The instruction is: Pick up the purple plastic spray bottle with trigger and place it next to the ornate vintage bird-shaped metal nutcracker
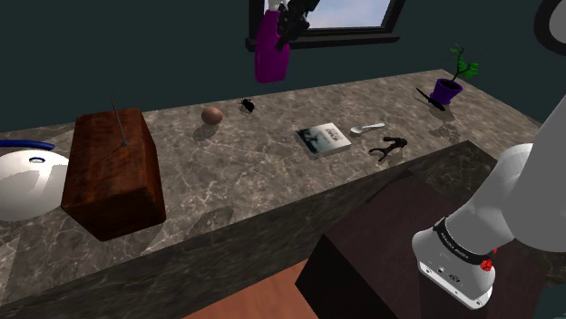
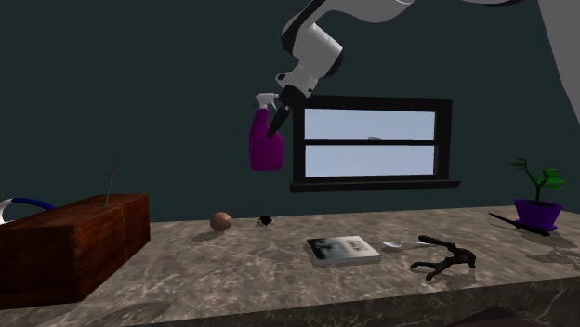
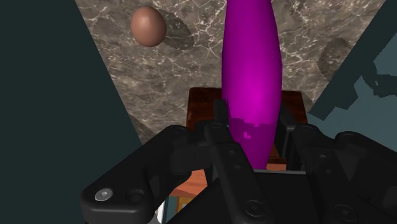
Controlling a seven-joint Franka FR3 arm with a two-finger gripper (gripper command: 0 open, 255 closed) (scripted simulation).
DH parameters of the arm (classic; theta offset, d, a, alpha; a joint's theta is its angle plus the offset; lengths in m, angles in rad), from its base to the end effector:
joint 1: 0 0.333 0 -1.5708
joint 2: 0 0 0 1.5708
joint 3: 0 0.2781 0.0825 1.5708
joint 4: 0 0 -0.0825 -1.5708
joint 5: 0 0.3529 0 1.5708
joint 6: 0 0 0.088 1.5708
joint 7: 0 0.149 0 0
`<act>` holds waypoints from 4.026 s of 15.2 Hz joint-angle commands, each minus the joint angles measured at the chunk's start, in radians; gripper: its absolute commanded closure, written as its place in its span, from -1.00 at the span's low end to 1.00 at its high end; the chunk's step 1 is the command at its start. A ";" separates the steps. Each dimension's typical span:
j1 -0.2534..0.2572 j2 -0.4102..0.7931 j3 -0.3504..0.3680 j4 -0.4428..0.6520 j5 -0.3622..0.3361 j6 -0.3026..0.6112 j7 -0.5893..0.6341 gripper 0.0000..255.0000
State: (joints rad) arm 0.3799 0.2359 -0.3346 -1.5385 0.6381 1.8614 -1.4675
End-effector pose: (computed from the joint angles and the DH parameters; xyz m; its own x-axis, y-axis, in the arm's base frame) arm 0.6057 0.1141 0.4773 0.1692 0.8344 0.5246 0.9797 -0.2006 0.0030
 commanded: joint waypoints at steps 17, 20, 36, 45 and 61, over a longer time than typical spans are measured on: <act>-0.046 -0.119 -0.042 0.017 -0.046 -0.154 0.000 1.00; -0.067 -0.191 -0.063 -0.064 -0.068 -0.165 -0.044 1.00; -0.213 -0.433 -0.226 -0.271 -0.199 -0.319 -0.291 1.00; -0.297 -0.447 -0.364 -0.240 -0.260 -0.453 -0.470 1.00; -0.540 -0.084 -0.701 0.095 -0.168 -0.787 -0.991 1.00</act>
State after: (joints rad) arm -0.1328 0.1171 -1.0213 -1.4684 0.4551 1.0971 -2.4182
